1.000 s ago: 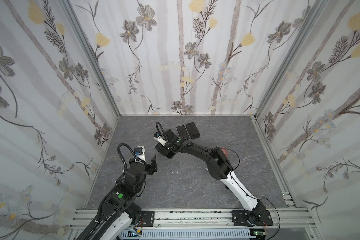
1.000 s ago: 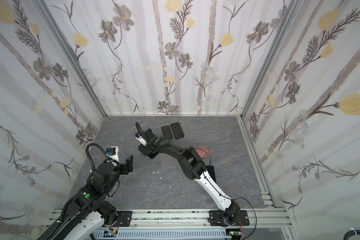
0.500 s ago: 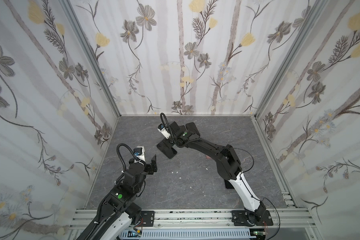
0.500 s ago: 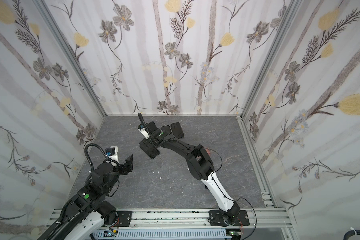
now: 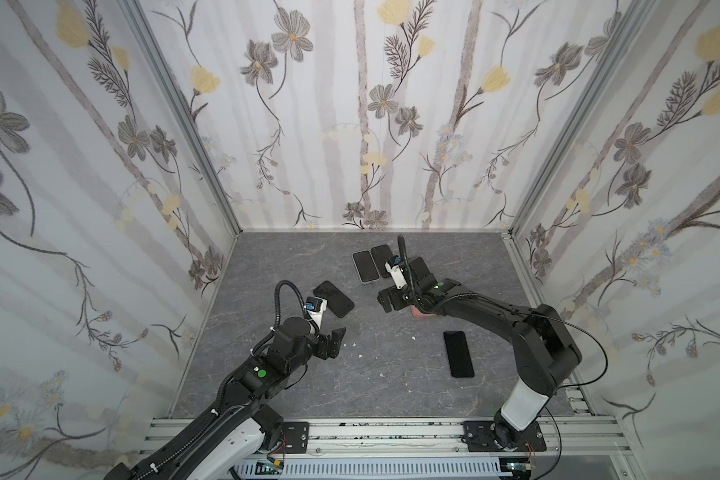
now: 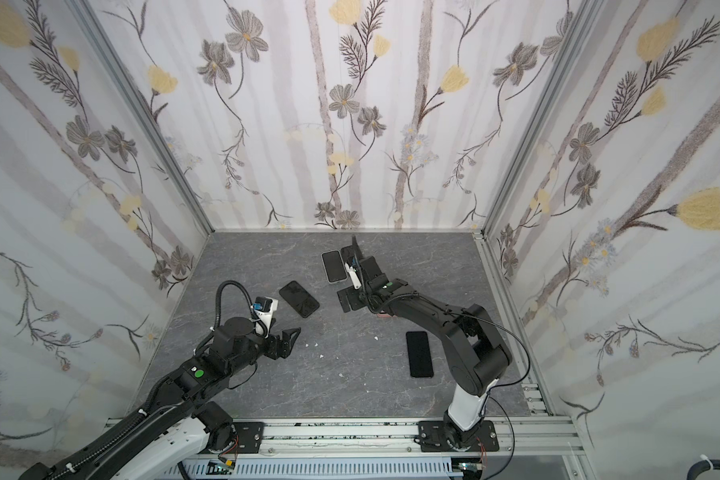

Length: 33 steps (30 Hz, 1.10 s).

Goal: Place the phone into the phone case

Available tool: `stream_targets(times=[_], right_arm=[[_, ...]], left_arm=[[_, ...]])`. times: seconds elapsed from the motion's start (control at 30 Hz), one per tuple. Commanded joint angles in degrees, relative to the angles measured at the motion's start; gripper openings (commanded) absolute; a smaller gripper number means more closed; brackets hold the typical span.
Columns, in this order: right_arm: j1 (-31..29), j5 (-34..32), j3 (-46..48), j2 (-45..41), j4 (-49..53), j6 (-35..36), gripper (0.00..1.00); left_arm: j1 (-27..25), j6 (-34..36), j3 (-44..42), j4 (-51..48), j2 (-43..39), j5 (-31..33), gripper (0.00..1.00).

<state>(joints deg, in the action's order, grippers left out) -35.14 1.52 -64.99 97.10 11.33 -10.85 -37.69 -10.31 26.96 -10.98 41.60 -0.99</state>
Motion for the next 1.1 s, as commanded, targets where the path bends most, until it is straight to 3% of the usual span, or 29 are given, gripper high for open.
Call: stream_targets(times=[0.0, 0.23, 0.43, 0.7, 0.83, 1.07], right_arm=[[3.1, 0.2, 5.5, -4.8, -2.8, -4.7, 1.00], [10.2, 2.5, 12.4, -9.6, -0.6, -8.1, 0.99], [11.3, 5.4, 8.4, -0.3, 1.2, -6.4, 0.87], [10.5, 8.4, 1.4, 9.0, 3.1, -6.2, 0.83], [7.4, 12.5, -0.5, 12.1, 3.7, -4.5, 0.81], [3.3, 6.5, -1.5, 11.7, 6.4, -5.6, 0.83]], left_arm=[[-2.2, 0.2, 0.3, 1.5, 0.8, -6.8, 0.87], [-3.8, 0.0, -0.2, 2.2, 2.3, -10.7, 0.91], [-3.8, -0.6, 0.2, 1.6, 2.7, -10.5, 0.91], [-4.0, -0.8, 0.1, 1.3, 1.0, -7.5, 0.91], [-3.9, -0.7, 0.0, 1.4, 1.1, -6.9, 0.91], [-4.0, -0.4, 0.3, 1.1, -0.3, -4.6, 0.92]])
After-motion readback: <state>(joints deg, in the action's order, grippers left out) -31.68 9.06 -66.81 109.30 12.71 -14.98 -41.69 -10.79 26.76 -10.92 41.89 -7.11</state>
